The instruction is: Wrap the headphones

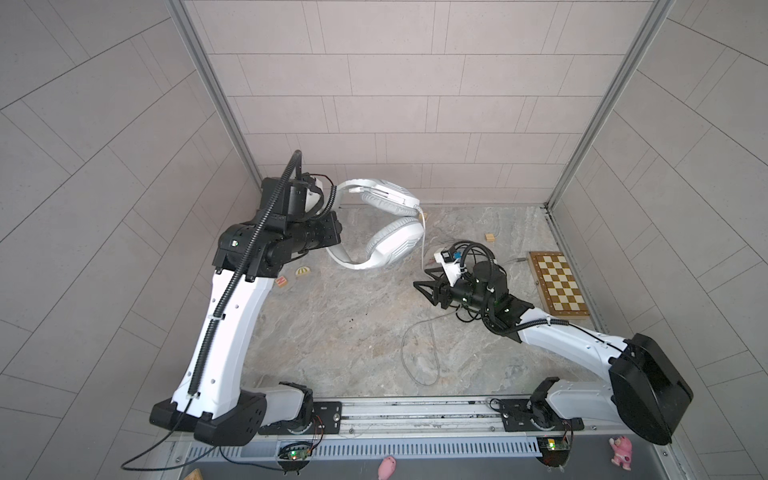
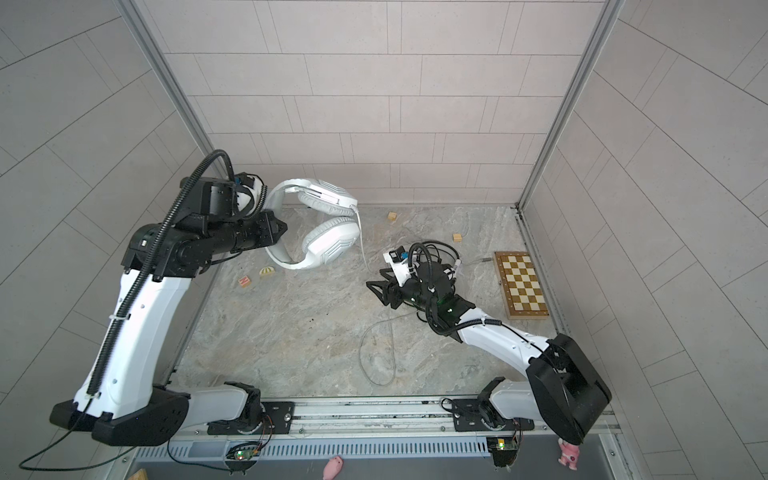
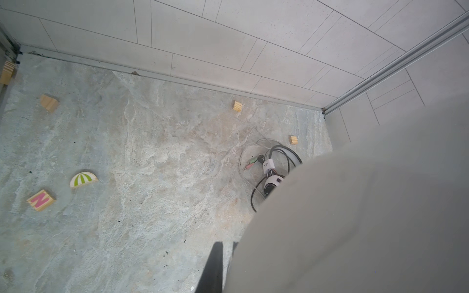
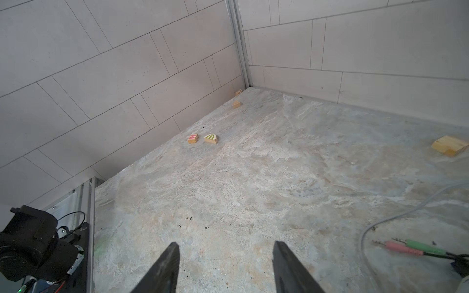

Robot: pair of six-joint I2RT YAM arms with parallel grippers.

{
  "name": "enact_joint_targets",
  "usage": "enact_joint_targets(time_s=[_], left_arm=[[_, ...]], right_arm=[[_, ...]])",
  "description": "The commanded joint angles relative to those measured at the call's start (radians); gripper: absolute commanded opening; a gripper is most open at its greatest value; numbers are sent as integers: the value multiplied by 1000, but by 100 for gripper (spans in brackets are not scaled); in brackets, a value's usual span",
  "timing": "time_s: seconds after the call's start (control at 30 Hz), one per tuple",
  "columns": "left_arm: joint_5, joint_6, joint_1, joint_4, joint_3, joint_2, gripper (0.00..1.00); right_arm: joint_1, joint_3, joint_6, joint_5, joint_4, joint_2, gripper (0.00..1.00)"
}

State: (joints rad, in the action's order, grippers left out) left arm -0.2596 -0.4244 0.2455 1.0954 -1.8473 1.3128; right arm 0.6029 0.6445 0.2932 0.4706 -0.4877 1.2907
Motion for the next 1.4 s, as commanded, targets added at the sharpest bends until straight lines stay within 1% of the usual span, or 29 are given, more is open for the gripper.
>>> enact_joint_targets(time_s=[0.0,0.07,0.17,0.3,0.43,0.47,0.53,0.6,0.7,0.73,0.77,0.87,0.97,1.03,1.07,1.1,1.2,1.3,1.37], left_arm=[[-92,-79,-35,-103,-44,-8,0],[-115,-103,-52,-127,-39,-9,0],[-126,-136,-71,-161,-23,-8,0],[-158,-189,-110,-210,0,-6,0],[-139,-222,-124,-238,14,-3,0],[-141,-229,-124,-245,21,-2,0],[-142,-237,-124,-260,40,-1,0],[-113,-260,-123,-266,56,0,0],[-42,-294,-123,-273,76,-1,0],[-23,-295,-124,-280,88,-2,0],[-4,-324,-122,-282,98,-5,0],[51,-325,-108,-286,129,-15,0],[109,-306,-84,-286,159,-14,0],[109,-306,-79,-285,184,-12,0],[104,-306,-78,-284,193,-13,0],[106,-276,-77,-282,198,-15,0],[143,-239,-60,-267,200,-21,0],[198,-177,4,-244,210,-25,0],[276,-129,72,-205,208,-6,0]], right_arm=[[1,-42,22,8,-85,2,51],[3,-52,38,16,-102,0,42],[14,-63,44,14,-110,-12,39],[19,-77,52,-1,-126,-26,31],[37,-73,57,-9,-109,-48,11],[48,-65,43,-24,-81,-63,6],[73,-32,12,-66,12,-91,0],[108,33,-28,-110,142,-115,0],[163,149,-104,-209,414,-128,0],[174,204,-124,-246,523,-120,0],[187,254,-143,-285,625,-109,0],[216,417,-184,-393,877,-71,0],[260,550,-211,-430,1028,-47,0],[295,624,-227,-441,1114,-24,0],[314,663,-234,-459,1150,-12,0],[327,692,-238,-479,1176,0,0],[333,766,-253,-509,1244,38,0],[345,853,-278,-509,1316,83,0],[367,957,-305,-521,1388,126,0]])
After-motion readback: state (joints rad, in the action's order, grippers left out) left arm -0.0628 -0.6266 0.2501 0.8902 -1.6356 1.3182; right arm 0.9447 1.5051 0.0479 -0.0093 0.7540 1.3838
